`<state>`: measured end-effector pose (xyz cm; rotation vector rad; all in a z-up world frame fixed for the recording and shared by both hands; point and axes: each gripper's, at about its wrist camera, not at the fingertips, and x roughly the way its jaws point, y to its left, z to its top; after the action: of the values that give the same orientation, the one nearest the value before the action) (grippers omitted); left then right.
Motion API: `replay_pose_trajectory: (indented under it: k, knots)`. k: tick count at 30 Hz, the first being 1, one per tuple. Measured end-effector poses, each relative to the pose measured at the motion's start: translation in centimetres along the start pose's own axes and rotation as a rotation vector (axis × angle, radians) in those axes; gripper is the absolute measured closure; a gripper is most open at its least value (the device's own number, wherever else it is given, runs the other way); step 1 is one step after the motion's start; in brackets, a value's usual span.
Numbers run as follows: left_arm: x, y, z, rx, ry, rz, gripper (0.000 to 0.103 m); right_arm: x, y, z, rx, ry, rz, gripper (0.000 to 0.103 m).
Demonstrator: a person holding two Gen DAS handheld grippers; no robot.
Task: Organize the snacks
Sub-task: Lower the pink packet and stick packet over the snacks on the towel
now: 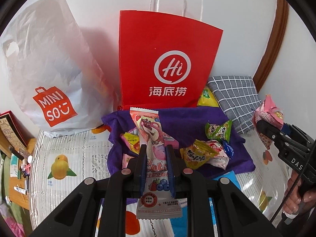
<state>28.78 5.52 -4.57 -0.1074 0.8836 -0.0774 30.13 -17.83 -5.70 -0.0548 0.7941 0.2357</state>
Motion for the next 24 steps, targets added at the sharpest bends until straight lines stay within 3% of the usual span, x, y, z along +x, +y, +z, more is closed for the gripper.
replay_pose_trajectory:
  k: [24]
  knots:
    - [5.7, -1.9, 1.0, 0.018, 0.071, -0.034, 0.085, 6.4, -0.8, -0.2, -0.053, 0.083, 0.003, 0.052]
